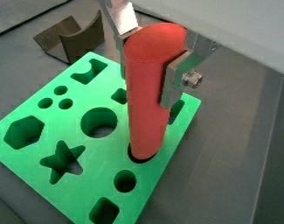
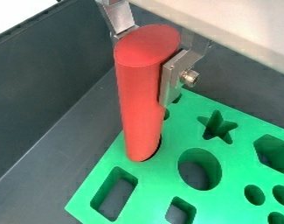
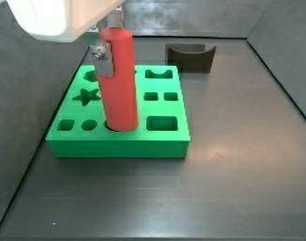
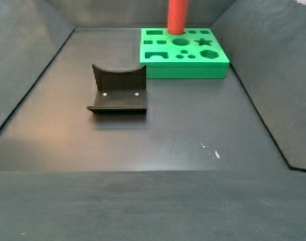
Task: Insert the oval object.
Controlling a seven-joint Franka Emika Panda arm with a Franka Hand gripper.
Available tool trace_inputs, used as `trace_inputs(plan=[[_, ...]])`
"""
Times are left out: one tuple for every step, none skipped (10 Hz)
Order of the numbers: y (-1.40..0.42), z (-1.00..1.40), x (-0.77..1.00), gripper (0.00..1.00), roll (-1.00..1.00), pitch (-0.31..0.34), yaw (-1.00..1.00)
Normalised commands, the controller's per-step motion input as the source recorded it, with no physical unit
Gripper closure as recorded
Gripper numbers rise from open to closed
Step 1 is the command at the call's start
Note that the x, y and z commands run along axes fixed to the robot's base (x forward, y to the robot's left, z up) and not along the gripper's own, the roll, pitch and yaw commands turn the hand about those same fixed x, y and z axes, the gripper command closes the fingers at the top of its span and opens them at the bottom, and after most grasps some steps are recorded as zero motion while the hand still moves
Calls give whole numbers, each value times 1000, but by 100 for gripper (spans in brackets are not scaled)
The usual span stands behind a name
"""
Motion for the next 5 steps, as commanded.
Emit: trace_inputs(plan=[[0, -120, -243, 100, 0, -37, 74], [0, -34, -300, 100, 0, 0, 151], [0, -31, -109, 100, -11, -14, 189], [0, -31, -86, 100, -6, -34, 209], [0, -43, -60, 100, -4, -30, 183]])
